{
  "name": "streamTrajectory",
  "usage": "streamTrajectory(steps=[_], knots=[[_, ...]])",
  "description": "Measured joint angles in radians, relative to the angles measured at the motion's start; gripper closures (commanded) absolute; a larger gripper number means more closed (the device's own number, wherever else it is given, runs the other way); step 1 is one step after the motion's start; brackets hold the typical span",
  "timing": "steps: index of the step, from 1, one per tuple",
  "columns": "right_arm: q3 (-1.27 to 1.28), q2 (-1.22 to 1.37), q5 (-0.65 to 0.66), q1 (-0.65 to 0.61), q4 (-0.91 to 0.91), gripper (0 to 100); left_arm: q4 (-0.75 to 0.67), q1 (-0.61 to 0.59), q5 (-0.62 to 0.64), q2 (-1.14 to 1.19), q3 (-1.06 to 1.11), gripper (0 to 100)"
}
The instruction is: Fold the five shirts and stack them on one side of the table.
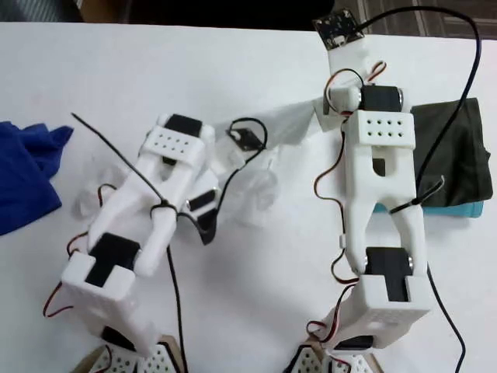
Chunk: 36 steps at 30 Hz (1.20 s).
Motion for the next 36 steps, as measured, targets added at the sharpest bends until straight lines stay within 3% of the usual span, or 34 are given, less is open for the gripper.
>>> streamTrajectory(steps=[16, 25, 29, 32, 36], knots=[[0.000, 0.000, 0.000, 0.000, 0.000, 97.8, 0.015, 0.012, 0.000, 0.000, -0.084, 73], [0.000, 0.000, 0.000, 0.000, 0.000, 97.8, 0.006, 0.061, 0.000, 0.000, 0.000, 73], [0.000, 0.000, 0.000, 0.000, 0.000, 97.8, 0.003, 0.061, 0.000, 0.000, 0.014, 83], [0.000, 0.000, 0.000, 0.000, 0.000, 97.8, 0.003, 0.060, 0.000, 0.000, 0.015, 99], [0.000, 0.000, 0.000, 0.000, 0.000, 97.8, -0.023, 0.060, 0.000, 0.000, 0.015, 98]])
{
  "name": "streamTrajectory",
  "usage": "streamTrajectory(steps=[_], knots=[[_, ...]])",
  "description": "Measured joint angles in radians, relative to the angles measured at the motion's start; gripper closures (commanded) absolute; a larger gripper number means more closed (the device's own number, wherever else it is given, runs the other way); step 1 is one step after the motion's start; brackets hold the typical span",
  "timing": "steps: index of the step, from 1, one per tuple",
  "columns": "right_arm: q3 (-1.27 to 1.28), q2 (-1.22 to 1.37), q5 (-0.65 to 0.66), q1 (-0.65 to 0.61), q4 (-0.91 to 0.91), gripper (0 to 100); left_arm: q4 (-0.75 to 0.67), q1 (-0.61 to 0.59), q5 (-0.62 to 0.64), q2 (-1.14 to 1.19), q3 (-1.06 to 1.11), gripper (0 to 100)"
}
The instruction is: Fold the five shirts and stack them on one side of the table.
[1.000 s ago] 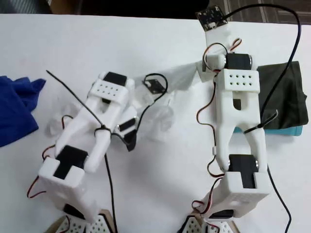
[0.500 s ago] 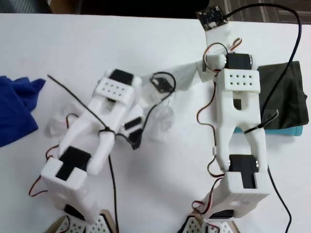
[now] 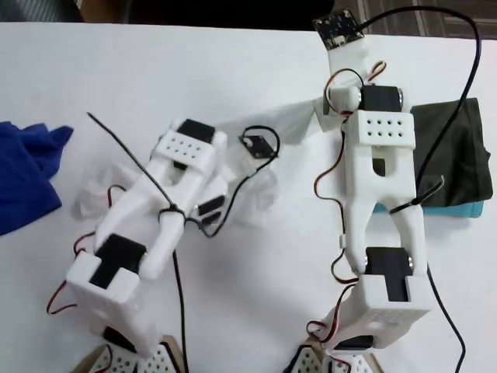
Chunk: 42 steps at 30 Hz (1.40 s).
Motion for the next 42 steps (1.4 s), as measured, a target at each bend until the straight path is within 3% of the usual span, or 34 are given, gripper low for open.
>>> streamTrajectory(steps=[5, 11, 20, 32, 42], knots=[[0.000, 0.000, 0.000, 0.000, 0.000, 97.8, 0.017, 0.000, 0.026, 0.000, -0.069, 97], [-0.015, 0.000, -0.021, -0.003, 0.000, 97.8, 0.164, -0.021, 0.043, 0.000, -0.327, 97], [-0.232, -0.097, 0.178, -0.012, 0.046, 97.8, 0.212, -0.338, 0.149, -0.044, -0.667, 97], [-0.255, -0.531, 0.186, -0.044, 0.114, 97.8, 0.215, -0.408, 0.206, -0.443, -0.697, 97], [-0.273, -0.919, 0.233, -0.051, 0.098, 97.9, 0.215, -0.559, 0.212, -0.809, -0.704, 97]])
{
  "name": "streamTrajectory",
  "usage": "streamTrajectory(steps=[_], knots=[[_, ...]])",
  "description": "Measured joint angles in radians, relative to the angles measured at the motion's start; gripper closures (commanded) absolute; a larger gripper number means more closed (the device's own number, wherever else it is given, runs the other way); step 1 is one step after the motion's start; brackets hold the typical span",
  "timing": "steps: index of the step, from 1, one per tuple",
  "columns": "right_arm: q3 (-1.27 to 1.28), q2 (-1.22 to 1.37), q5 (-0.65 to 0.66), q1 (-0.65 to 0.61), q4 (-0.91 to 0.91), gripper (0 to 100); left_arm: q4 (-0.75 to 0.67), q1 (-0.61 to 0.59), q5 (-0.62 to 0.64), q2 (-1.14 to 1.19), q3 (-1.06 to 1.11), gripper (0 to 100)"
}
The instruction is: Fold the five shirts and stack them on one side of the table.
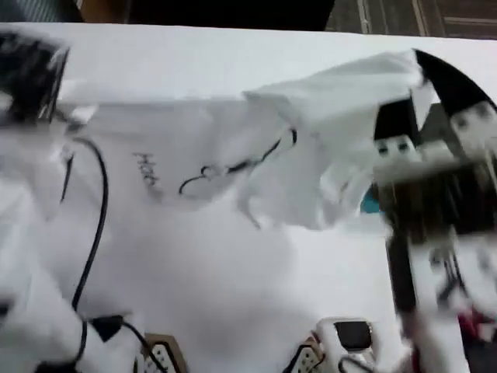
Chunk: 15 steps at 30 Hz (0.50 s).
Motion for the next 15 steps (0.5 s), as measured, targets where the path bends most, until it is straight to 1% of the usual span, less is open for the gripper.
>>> streamTrajectory(steps=[5, 12, 15], knots=[[-0.005, -0.117, 0.000, 0.000, -0.054, 97.9, -0.003, -0.034, 0.000, -0.130, -0.008, 97], [-0.021, -0.287, 0.081, 0.000, -0.143, 97.9, -0.020, -0.041, 0.000, -0.299, -0.018, 97], [-0.034, -0.358, 0.092, 0.002, -0.158, 97.9, -0.029, -0.043, 0.000, -0.361, -0.020, 97]])
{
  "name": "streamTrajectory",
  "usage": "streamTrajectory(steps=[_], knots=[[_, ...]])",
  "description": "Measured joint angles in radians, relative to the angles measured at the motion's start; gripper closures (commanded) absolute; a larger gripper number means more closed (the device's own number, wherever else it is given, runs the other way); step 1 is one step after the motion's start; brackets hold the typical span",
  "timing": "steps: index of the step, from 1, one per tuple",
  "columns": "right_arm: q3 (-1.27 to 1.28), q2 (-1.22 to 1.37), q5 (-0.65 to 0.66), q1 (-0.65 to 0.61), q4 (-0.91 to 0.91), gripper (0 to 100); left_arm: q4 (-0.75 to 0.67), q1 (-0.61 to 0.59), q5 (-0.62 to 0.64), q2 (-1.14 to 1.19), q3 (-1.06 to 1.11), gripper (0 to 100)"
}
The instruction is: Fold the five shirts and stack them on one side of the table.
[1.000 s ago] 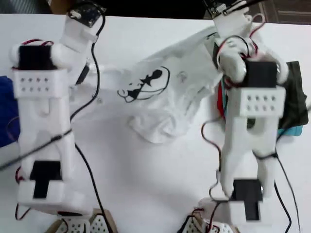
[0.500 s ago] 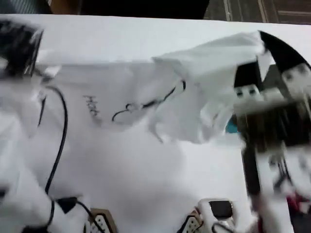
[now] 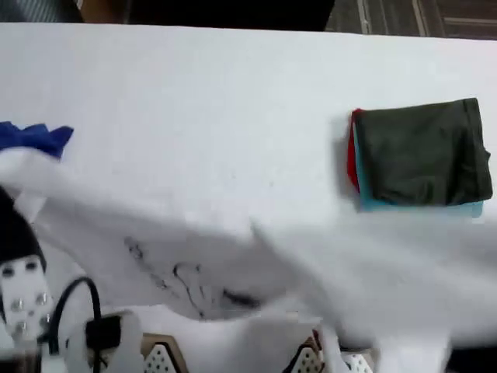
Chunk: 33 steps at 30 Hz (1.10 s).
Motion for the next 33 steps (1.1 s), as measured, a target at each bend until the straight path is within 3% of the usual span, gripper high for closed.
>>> streamTrajectory(steps=[6, 12, 17, 24, 28, 33], knots=[[0.034, -0.014, 0.002, 0.002, -0.002, 97.9, -0.028, 0.000, -0.002, -0.012, 0.041, 97], [0.184, 0.103, 0.002, -0.071, -0.002, 97.9, -0.175, 0.000, -0.002, -0.012, 0.315, 97], [0.381, 0.245, 0.002, -0.118, -0.058, 97.8, -0.405, 0.000, -0.002, -0.009, 0.674, 97], [0.715, 0.494, 0.002, -0.124, -0.313, 97.8, -0.783, 0.002, -0.002, 0.063, 1.145, 97], [0.752, 0.669, 0.002, -0.120, -0.466, 97.8, -0.959, 0.002, -0.002, 0.235, 1.166, 98], [0.674, 0.910, -0.038, -0.086, -0.519, 97.8, -1.000, 0.003, -0.002, 0.560, 0.953, 98]])
